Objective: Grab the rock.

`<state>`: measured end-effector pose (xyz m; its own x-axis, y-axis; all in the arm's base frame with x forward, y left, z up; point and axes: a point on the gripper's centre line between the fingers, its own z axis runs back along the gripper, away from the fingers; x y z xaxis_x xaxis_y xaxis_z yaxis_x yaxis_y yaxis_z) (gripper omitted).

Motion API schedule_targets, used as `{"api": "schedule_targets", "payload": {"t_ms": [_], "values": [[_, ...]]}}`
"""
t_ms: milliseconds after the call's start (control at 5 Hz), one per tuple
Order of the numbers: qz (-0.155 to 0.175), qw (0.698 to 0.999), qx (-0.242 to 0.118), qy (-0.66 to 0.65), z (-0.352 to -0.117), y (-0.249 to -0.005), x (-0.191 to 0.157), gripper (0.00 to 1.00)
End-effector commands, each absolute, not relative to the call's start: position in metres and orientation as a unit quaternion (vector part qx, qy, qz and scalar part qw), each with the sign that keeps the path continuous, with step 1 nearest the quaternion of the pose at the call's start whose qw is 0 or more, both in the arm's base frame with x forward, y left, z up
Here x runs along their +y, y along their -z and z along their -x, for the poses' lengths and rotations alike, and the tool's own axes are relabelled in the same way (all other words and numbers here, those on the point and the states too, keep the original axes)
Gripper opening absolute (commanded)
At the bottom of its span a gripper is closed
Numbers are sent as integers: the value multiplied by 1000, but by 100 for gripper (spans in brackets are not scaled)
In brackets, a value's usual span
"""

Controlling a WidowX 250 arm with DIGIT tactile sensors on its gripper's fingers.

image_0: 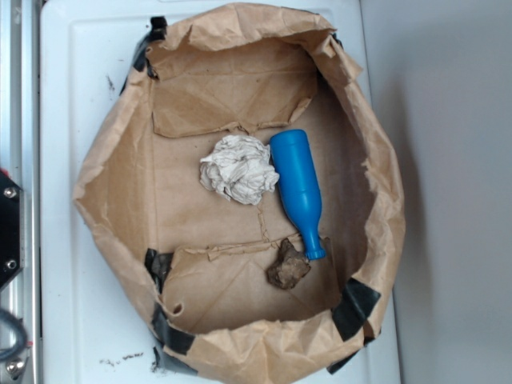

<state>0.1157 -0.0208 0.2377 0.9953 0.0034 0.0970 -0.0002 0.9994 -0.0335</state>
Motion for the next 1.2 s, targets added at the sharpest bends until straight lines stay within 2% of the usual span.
{"api": "schedule_targets", "payload": {"t_ms": [0,200,400,600,1000], "values": [[17,999,-49,-1,-116,-238,-21,100],[53,994,-67,-61,-155,-240,-24,100],[52,992,-64,-101,-201,-230,-16,100],[33,986,-77,-143,-238,-218,-9,100],[33,986,-77,-143,-238,-218,-9,100]]}}
